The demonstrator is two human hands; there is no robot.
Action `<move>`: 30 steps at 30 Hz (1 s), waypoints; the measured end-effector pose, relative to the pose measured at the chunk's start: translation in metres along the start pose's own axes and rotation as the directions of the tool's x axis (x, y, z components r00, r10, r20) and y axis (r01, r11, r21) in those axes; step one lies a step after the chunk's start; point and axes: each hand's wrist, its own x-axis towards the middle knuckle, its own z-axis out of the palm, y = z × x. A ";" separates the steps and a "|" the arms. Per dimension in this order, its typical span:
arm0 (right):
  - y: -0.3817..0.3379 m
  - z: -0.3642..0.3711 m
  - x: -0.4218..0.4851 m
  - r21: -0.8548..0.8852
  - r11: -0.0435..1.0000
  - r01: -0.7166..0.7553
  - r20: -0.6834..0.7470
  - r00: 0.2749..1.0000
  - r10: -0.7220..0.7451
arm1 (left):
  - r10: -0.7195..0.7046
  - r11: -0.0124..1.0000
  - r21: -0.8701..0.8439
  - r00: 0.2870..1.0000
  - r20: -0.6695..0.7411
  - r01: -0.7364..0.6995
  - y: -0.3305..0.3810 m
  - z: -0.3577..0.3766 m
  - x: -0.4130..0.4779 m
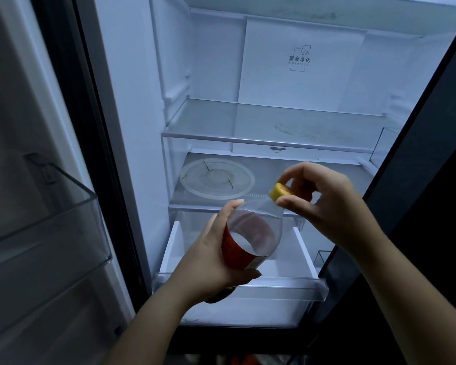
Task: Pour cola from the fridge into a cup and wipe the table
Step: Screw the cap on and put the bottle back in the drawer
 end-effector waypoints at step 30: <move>0.005 0.015 0.028 -0.255 0.934 0.252 -0.037 0.962 -0.270 | -0.001 1.000 0.020 0.997 0.083 0.000 0.004 -0.003 0.009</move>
